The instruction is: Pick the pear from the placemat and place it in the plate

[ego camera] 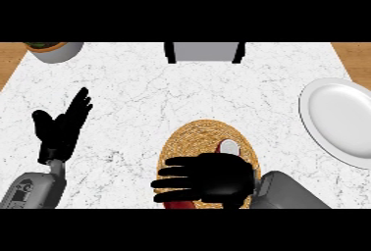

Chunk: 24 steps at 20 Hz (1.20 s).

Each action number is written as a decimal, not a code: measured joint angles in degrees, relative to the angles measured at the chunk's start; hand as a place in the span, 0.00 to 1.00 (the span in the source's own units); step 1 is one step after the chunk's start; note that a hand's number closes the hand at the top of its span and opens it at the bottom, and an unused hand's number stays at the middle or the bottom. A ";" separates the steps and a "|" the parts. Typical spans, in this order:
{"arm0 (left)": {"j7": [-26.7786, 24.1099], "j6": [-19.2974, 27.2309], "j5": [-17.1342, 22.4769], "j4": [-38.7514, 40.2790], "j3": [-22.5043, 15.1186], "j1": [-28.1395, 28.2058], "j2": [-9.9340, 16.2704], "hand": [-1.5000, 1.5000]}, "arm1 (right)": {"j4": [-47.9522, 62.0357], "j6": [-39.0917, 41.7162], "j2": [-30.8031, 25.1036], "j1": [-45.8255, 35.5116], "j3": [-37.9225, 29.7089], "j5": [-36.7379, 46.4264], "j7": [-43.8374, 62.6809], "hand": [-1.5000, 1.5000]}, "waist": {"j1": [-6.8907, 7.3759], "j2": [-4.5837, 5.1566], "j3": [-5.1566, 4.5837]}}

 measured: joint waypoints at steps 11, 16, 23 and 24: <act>0.35 -1.87 -1.42 -1.61 1.64 1.54 -1.24 0.50 | -1.81 3.07 4.24 2.55 4.32 15.62 8.29 0.00 | 0.16 0.03 0.01; 0.37 -3.34 -2.09 -1.77 3.12 1.71 -1.47 0.50 | -0.80 4.41 7.20 4.55 5.30 20.76 9.78 0.00 | 0.15 0.07 0.01; 0.54 -3.54 -4.36 -1.84 3.60 1.88 -3.70 0.50 | 2.68 4.75 11.85 5.11 4.75 26.96 9.83 0.00 | 0.19 0.08 0.01; 0.68 -3.77 -4.40 -1.96 3.95 1.69 -3.72 0.50 | 3.95 3.24 11.90 5.53 4.64 27.79 9.18 0.00 | 0.20 0.08 0.01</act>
